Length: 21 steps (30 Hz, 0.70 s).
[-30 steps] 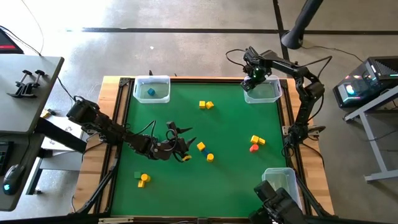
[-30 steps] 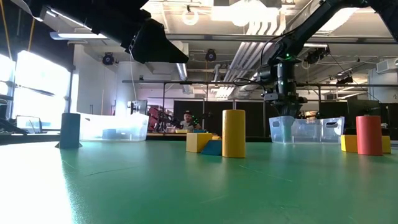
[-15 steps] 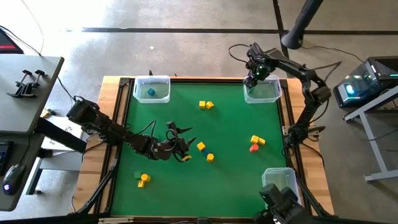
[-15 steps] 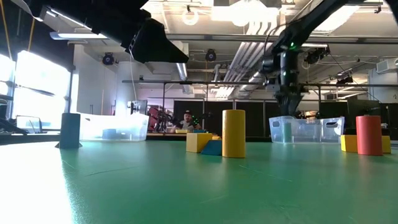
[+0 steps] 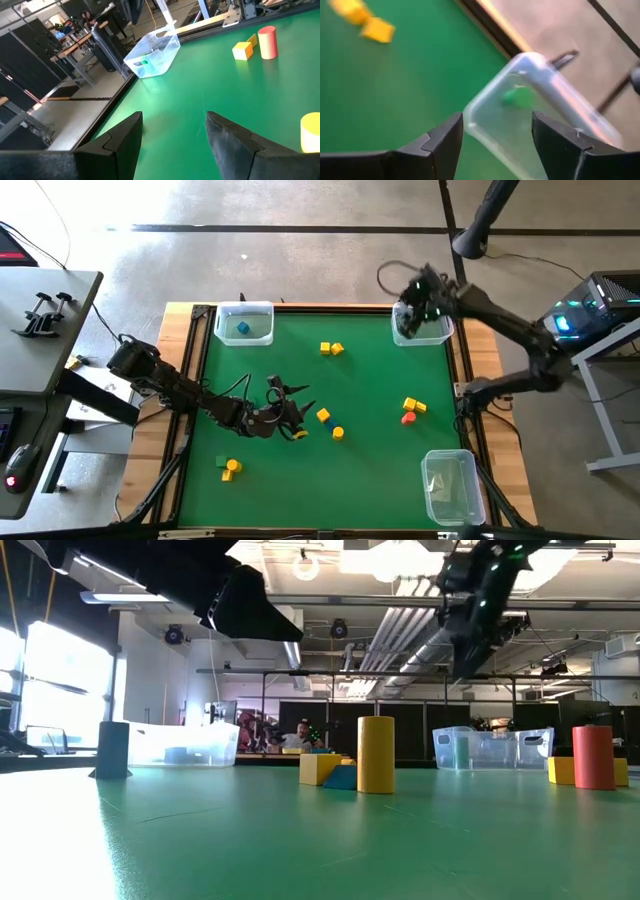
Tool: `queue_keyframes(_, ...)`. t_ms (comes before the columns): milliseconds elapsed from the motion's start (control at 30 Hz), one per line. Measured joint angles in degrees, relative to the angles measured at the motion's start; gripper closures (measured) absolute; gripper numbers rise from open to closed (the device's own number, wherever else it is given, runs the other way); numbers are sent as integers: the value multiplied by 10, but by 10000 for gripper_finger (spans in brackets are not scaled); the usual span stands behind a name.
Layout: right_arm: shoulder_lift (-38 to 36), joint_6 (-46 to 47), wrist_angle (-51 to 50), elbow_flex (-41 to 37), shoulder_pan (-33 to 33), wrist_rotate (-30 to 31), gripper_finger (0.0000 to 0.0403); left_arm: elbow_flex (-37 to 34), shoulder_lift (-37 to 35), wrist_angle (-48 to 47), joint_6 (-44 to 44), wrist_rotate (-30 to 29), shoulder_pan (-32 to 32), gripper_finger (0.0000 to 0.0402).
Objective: Sort blocks by size
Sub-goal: Put the yellow triangle block into the bottom transparent bin
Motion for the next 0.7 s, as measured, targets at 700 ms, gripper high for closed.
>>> queue_keyframes(700, -300, 177, 531, -400, 484, 81, 176, 0, 0, 20, -6, 7, 0, 197)
